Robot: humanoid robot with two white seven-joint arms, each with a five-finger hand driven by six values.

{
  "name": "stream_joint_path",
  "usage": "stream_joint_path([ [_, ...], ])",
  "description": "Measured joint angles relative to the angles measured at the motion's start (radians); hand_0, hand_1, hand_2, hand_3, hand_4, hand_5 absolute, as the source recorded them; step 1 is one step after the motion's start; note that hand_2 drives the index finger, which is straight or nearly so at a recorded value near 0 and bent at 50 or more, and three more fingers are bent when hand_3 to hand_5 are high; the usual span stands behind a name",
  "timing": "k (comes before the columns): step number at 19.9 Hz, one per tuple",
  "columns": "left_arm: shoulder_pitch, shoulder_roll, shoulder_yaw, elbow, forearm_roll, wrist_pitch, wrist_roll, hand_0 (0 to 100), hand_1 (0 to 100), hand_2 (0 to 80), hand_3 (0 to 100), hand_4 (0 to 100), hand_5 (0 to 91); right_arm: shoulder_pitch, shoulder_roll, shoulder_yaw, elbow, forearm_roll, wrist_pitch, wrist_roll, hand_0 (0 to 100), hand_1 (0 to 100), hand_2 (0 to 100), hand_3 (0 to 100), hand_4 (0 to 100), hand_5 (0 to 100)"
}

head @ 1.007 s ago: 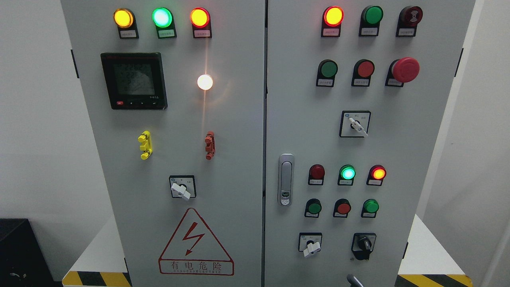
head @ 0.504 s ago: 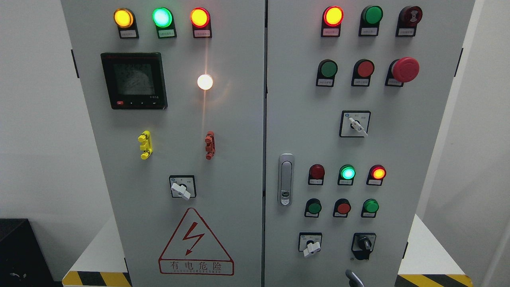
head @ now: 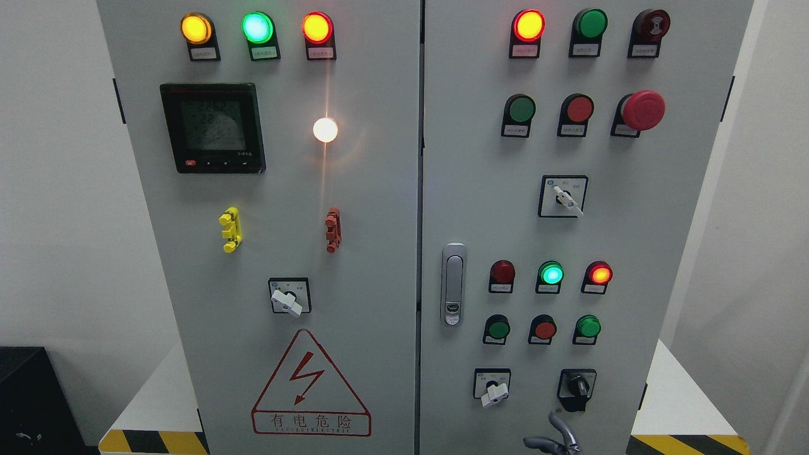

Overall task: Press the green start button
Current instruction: 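Raise the right hand toward the green push button on the right door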

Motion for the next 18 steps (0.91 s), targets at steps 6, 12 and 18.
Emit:
stream_joint_path([
  [6, 0.000, 0.000, 0.000, 0.000, 0.000, 0.000, 0.000, 12, 56, 0.0, 0, 0, 0.0, -0.052, 0.001, -0.037, 0.010, 0.276, -0.004, -0.068, 30, 32, 0, 81, 83, 100],
  [12, 0.000, 0.000, 0.000, 0.000, 0.000, 0.000, 0.000, 12, 56, 0.0, 0, 0, 0.0, -0.117, 0.003, -0.062, 0.030, 0.456, -0.005, -0.093, 32, 32, 0, 85, 85, 100],
  [18, 0.000, 0.000, 0.000, 0.000, 0.000, 0.000, 0.000, 12, 56, 0.0, 0, 0, 0.0, -0.172, 0.004, -0.077, 0.062, 0.566, 0.001, -0.105, 32, 32, 0, 86, 86, 100],
])
